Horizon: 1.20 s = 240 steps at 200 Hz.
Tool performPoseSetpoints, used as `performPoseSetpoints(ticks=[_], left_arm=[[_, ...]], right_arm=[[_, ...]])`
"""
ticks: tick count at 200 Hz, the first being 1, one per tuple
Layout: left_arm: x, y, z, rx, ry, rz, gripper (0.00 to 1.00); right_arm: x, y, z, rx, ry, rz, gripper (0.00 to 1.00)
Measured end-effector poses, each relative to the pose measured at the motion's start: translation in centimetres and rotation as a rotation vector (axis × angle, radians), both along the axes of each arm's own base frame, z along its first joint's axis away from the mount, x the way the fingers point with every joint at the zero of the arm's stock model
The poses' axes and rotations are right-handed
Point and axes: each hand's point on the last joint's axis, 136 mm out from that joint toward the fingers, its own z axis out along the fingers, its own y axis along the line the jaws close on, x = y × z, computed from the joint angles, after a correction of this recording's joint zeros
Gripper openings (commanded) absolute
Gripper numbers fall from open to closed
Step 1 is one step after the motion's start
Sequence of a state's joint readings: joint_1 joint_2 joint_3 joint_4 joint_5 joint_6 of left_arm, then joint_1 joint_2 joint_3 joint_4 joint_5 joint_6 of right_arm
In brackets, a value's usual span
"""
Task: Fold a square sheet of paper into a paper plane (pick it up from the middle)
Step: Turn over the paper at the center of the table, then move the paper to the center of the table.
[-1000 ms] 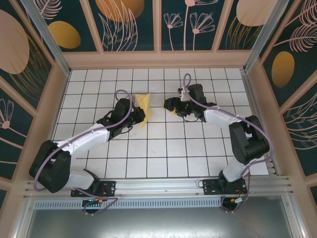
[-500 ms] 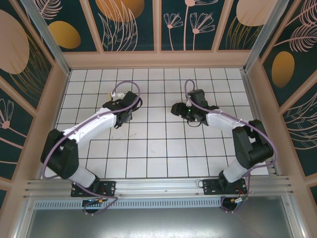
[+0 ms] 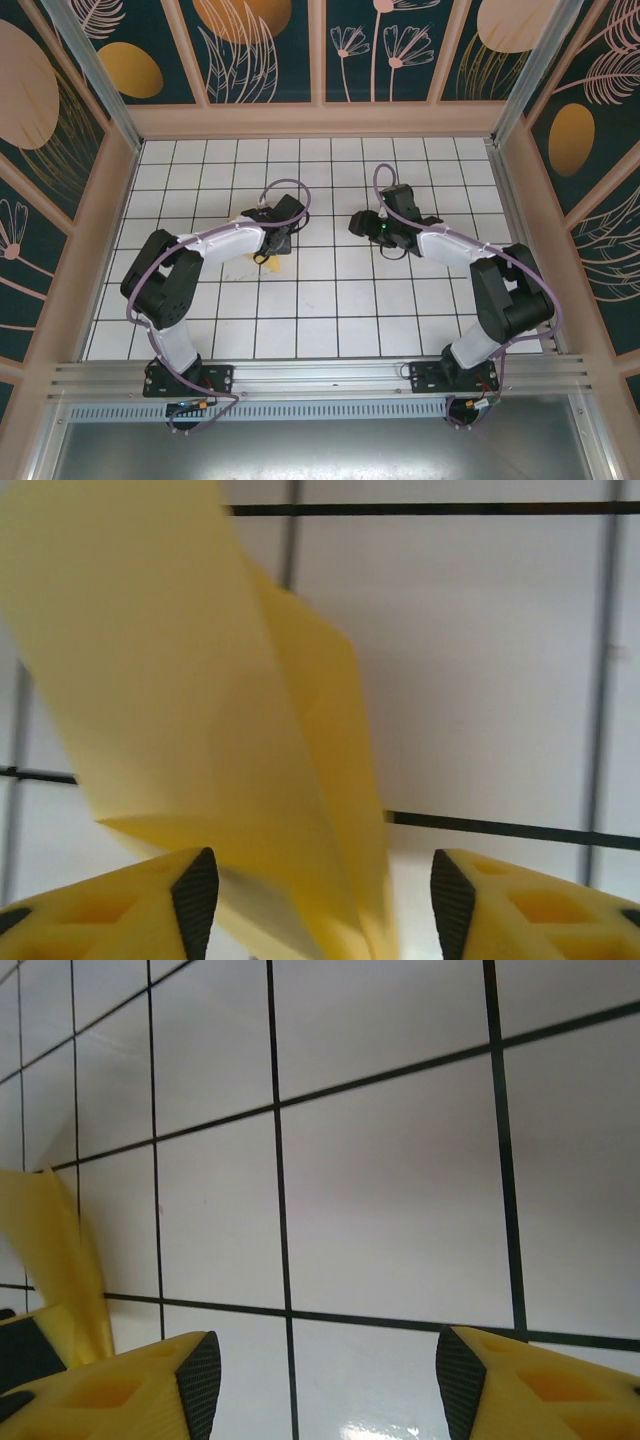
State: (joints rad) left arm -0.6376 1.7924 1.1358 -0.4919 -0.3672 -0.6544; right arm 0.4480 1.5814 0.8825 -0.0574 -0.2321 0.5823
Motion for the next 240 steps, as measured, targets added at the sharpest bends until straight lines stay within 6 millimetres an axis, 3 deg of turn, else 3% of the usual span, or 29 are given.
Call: performPoseSetpoints(ticks=[17, 34, 72, 104, 133, 179, 240], left_arm=[[0.4, -0.7, 0.6, -0.096, -0.021, -0.011, 0.85], [1.1, 0.2, 2.1, -0.183, -0.066, 0.027, 0.91], [2.6, 4.7, 5.5, -0.328, -0.199, 0.157, 0.97], [1.1, 9.6, 4.0, -0.369, -0.206, 0.306, 0.99], [-1.3, 12.7, 2.0, -0.388, -0.183, 0.421, 0.99], [-2.3, 13.3, 2.5, -0.436, -0.209, 0.457, 0.99], [-2.6, 12.1, 2.5, -0.501, -0.192, 0.42, 0.98]], right_arm=[[-0.7, 1.3, 0.1, 0.004, -0.005, 0.035, 0.59], [-1.8, 3.9, 0.2, 0.016, -0.015, 0.097, 0.54], [-4.2, 13.4, -0.2, 0.049, -0.021, 0.273, 0.42], [-5.3, 19.9, -0.5, 0.082, -0.029, 0.371, 0.36], [-4.7, 23.8, -0.9, 0.101, -0.032, 0.403, 0.33], [-3.0, 25.8, -2.9, 0.071, -0.005, 0.398, 0.32], [-2.5, 23.1, -5.7, -0.033, 0.063, 0.394, 0.32]])
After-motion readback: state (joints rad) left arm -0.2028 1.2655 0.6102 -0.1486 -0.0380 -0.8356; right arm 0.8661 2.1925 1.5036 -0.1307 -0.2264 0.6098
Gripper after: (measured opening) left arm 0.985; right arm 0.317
